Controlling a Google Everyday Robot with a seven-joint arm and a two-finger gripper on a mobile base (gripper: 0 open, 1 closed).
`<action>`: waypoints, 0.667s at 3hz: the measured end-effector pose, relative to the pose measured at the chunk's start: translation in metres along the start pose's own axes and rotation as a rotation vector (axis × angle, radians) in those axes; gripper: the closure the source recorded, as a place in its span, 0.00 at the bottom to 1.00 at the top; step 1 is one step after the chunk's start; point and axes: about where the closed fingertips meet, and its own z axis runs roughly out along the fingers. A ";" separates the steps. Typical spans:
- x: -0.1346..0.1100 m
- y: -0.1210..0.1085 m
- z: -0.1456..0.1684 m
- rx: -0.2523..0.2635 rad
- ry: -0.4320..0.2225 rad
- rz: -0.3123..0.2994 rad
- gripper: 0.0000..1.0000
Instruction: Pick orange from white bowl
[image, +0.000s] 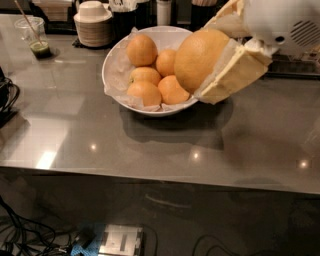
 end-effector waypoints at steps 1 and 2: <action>0.006 0.017 -0.019 -0.052 -0.118 -0.043 1.00; -0.006 0.034 -0.024 -0.143 -0.291 -0.073 1.00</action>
Offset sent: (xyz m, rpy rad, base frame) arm -0.0538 -0.0107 -0.0072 0.3357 0.0933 0.4034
